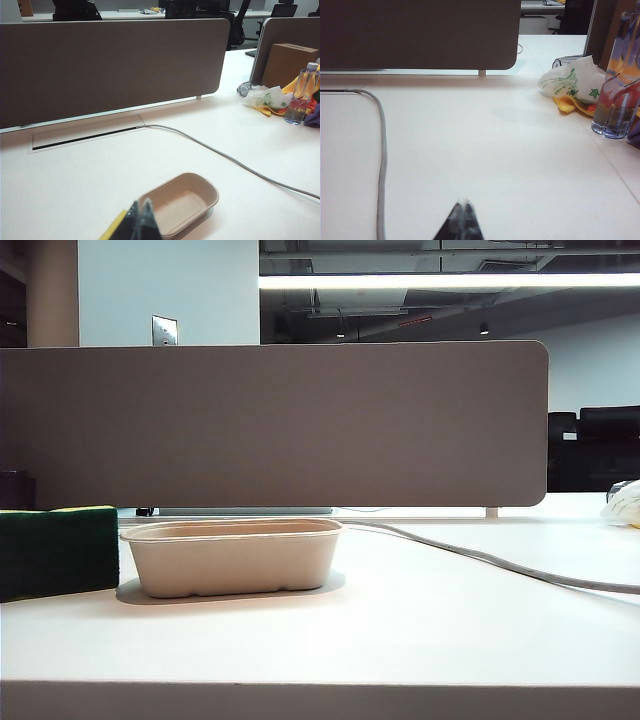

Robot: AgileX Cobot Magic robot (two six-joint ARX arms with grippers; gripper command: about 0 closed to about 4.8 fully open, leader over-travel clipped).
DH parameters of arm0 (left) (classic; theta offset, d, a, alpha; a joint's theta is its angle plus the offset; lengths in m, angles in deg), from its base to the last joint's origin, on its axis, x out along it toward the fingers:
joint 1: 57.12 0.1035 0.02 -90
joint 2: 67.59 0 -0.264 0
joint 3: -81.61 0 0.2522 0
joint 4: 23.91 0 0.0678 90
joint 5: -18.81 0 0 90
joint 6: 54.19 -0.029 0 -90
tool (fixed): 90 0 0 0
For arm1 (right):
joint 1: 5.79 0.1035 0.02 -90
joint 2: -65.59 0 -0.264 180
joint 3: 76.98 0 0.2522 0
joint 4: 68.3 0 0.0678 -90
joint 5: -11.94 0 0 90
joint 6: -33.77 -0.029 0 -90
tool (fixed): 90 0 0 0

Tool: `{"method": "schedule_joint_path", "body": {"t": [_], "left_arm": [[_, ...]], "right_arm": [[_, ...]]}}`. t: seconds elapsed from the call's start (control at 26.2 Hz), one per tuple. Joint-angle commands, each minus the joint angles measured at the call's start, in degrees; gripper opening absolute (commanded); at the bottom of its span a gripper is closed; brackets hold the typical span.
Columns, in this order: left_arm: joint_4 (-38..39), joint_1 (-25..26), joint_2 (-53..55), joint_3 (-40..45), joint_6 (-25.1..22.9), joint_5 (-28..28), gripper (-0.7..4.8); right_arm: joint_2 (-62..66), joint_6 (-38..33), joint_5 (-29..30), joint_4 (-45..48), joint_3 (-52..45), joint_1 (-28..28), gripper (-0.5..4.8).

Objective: Take out the cleaning sponge from the paper lunch box and place it on the table.

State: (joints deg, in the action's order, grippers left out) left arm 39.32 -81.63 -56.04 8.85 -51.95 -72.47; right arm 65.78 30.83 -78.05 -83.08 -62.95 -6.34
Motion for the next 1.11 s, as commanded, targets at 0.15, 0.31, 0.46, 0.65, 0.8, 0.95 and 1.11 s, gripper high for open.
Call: {"method": "schedule_joint_path", "body": {"t": [0.15, 0.31, 0.46, 0.65, 0.8, 0.95, 1.11], "left_arm": [[-0.46, 0.00, 0.09, -0.07, -0.07, 0.00, -0.05], [-0.37, 2.40, -0.02, -0.11, -2.71, 0.11, -0.05], [-3.91, 13.11, -0.90, 2.80, -5.90, 0.07, -0.05], [-22.23, 21.11, -7.37, 17.05, -5.84, -0.04, -0.05], [-38.05, 25.73, -11.37, 30.77, -1.29, -0.04, -0.05], [-42.95, 28.44, -11.37, 37.46, 4.20, -1.44, -0.05], [-43.58, 28.46, -11.37, 41.92, 4.42, -1.51, -0.05]], "right_arm": [[0.04, -0.02, -0.04, 0.83, 0.04, 0.11, -0.05], [0.04, -0.02, -0.04, 0.83, 0.04, 0.11, -0.05], [0.04, -0.02, -0.04, 0.83, 0.04, 0.11, -0.05], [0.04, -0.02, -0.04, 0.83, 0.04, 0.11, -0.05], [0.04, -0.02, -0.04, 0.83, 0.04, 0.11, -0.05], [0.31, -0.02, -0.04, 0.98, 0.09, 0.15, -0.05], [0.07, -0.02, -0.02, 0.28, 0.09, 0.17, -0.05]]}}
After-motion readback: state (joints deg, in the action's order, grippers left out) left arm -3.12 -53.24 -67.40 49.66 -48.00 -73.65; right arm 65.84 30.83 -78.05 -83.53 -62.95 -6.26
